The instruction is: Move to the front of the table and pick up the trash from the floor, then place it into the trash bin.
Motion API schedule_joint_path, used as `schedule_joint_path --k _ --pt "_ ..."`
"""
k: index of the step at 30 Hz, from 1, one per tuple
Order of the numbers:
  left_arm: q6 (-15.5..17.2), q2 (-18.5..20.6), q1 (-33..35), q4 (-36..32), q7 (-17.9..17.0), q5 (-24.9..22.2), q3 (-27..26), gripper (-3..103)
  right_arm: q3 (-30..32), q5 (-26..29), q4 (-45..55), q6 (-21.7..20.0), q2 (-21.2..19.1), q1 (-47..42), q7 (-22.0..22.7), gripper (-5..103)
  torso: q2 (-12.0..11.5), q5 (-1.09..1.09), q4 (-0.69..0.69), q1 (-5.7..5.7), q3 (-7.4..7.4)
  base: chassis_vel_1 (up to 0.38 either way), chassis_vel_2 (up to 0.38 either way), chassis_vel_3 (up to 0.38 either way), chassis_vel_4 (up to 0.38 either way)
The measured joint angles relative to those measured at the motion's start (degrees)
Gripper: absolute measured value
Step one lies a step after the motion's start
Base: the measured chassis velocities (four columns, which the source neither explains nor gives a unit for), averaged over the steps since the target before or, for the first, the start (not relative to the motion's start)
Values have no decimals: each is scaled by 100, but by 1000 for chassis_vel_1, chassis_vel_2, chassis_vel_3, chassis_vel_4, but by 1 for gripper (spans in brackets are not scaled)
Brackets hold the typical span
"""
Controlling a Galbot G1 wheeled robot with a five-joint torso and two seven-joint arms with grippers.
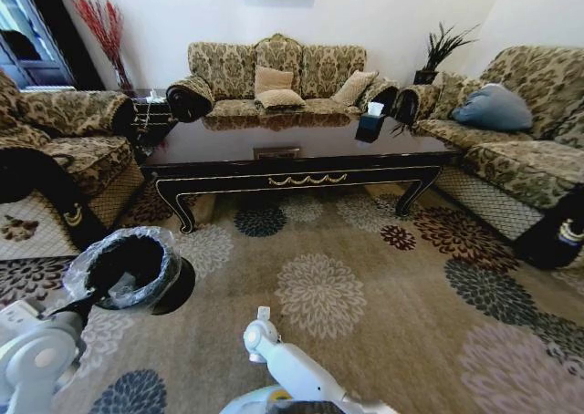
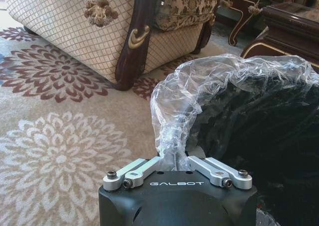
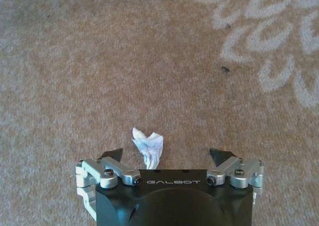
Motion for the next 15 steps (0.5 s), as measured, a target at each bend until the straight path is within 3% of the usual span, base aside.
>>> schedule_joint_path --k 2,6,11,15 --pt "0 -2 -15 -1 -17 10 22 2 -7 -19 20 6 -1 -27 -8 97 0 -1 0 0 0 0 0 0 0" --pt "0 1 -65 -4 -62 15 79 2 -39 -88 47 17 -6 -104 -29 77 1 -2 -3 0 -1 0 0 0 0" --pt "0 2 -86 -1 -73 16 102 2 -100 -157 54 22 -9 -122 -44 70 2 -4 0 -1 -1 0 0 0 0" --pt "-1 -27 -85 40 -74 20 104 2 -203 -264 55 36 -13 -124 -64 56 2 -4 5 0 0 0 0 0 0"
